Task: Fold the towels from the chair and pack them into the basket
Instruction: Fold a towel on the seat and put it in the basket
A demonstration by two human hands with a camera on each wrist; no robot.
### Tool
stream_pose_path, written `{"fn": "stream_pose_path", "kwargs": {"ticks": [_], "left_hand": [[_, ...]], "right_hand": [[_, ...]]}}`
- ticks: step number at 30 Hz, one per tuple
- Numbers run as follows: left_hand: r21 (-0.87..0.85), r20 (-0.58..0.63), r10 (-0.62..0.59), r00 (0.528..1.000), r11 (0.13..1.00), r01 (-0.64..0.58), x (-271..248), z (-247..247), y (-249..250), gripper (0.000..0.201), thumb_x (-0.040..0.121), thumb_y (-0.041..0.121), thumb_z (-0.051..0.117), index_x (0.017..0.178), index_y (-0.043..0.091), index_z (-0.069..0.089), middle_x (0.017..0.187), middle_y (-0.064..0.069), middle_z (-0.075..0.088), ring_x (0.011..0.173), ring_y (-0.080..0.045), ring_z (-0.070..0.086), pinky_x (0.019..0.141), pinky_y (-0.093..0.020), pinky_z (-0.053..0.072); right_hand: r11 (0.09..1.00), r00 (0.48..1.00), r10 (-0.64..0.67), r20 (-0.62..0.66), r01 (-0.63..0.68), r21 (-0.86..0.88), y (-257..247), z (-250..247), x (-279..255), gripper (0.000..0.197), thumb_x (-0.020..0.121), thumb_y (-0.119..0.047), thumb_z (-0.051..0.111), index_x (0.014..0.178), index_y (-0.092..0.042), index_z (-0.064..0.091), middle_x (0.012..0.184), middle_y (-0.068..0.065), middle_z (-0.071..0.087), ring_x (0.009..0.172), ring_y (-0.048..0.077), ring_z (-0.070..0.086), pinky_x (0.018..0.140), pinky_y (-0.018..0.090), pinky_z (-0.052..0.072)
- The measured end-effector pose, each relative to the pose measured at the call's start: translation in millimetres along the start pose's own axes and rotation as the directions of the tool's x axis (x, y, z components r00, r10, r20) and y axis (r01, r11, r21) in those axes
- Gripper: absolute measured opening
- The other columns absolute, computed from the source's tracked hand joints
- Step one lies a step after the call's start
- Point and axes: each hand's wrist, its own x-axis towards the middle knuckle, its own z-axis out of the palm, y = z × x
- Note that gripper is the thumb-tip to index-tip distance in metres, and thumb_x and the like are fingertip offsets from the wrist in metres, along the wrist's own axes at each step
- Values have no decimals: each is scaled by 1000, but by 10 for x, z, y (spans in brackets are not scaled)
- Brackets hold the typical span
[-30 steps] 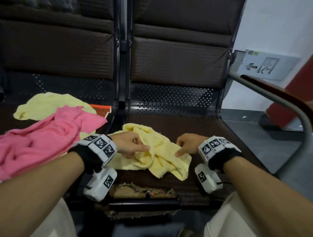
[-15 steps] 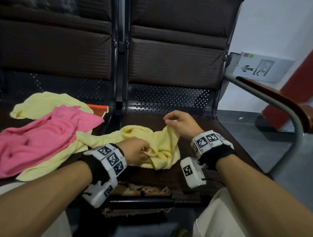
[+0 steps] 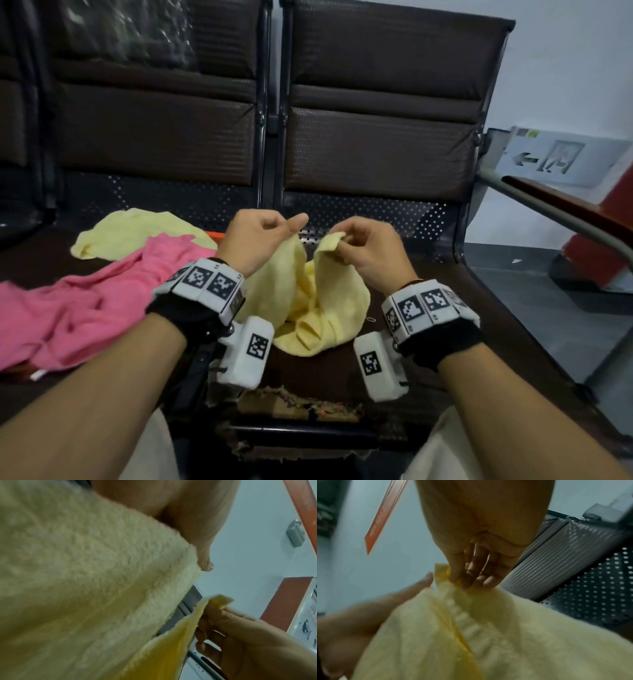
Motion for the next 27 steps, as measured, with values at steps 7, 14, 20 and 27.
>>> {"fn": "stream_pose_path", "kwargs": {"ticks": [7,14,20,27], "left_hand": [[-247,249,-121,961,951,184,15,-48,-41,51,84,56,51,46,23,55,46,11,49,43,-3,46,45,-17,39],[-354,371,-179,911,880,318,57,-70,-24,28,85,38,63,74,13,68,71,-6,65,68,-18,63,67,-31,50],[-115,359,-177,916,966,232,65,-93,-114,8,82,24,70,81,16,71,75,-3,71,67,-14,66,56,-26,51],[-287,150,-187,971,931,224,52,-68,-91,31,65,42,78,75,14,69,67,0,68,58,-12,63,51,-25,49]], "right_hand": [[996,982,-25,189,8,87,-42,156,93,18,91,-10,58,77,-1,64,122,0,51,114,12,51,100,29,38],[960,946,76,315,-154,234,19,260,129,21,88,-8,63,70,-19,68,76,-2,66,79,14,61,82,38,50],[933,955,236,-179,-171,316,61,92,233,15,86,-16,66,73,-13,71,70,0,68,69,12,63,71,34,54],[980,906,195,-376,-164,114,79,-45,222,10,83,-27,70,79,-18,74,88,-5,68,79,4,59,72,13,42]]}}
